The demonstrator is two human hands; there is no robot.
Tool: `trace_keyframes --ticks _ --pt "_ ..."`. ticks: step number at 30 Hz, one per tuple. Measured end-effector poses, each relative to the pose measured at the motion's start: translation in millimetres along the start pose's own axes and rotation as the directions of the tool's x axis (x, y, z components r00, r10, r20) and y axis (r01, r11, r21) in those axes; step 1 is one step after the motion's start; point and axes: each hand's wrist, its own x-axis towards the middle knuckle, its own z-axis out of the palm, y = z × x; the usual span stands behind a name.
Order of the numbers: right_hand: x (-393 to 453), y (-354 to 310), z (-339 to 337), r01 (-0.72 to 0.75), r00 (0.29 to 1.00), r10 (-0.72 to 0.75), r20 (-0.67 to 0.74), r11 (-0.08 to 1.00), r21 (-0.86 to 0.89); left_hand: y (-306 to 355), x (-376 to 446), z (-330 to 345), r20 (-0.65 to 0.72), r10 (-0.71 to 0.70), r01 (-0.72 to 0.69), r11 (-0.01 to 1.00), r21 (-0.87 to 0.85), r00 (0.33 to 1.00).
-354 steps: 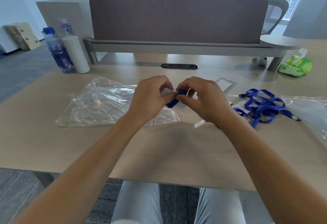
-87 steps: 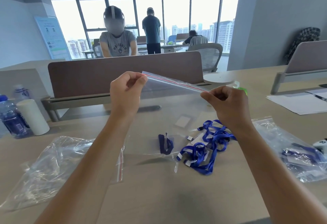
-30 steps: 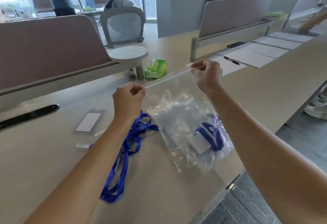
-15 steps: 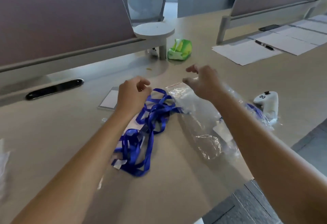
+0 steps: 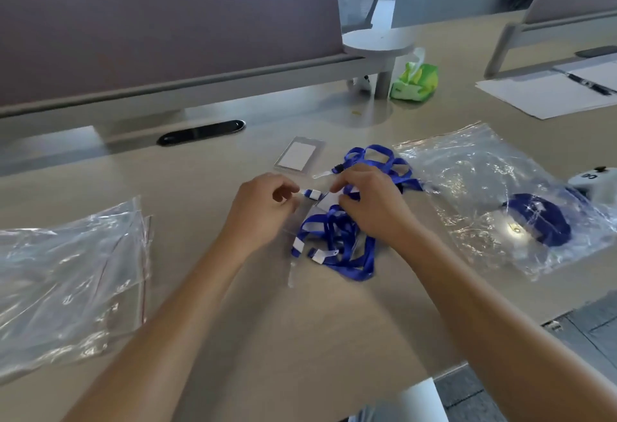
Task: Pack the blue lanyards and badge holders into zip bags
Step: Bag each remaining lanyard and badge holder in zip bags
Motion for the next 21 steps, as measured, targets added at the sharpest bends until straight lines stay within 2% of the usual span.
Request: trace_keyframes --ticks 7,17,21 --pt "-14.3 7.3 2.0 0.034 0.999 -0.034 -0.011 0.999 0.021 -1.3 -3.3 20.3 0.108 0.067 -0.074 0.995 0.061 0.992" --pt "-16.2 27.9 -19.4 -0.033 0.999 0.033 0.013 0.998 0.057 25.0 27.7 52.4 0.123 0.028 -0.068 0.937 0.342 0.992" --pt "-14.8 32.5 -20.0 -0.057 0.998 0.058 -0.013 0.996 0.066 26.7 29.8 56.1 0.205 -0.003 -0.095 0.88 0.465 0.979"
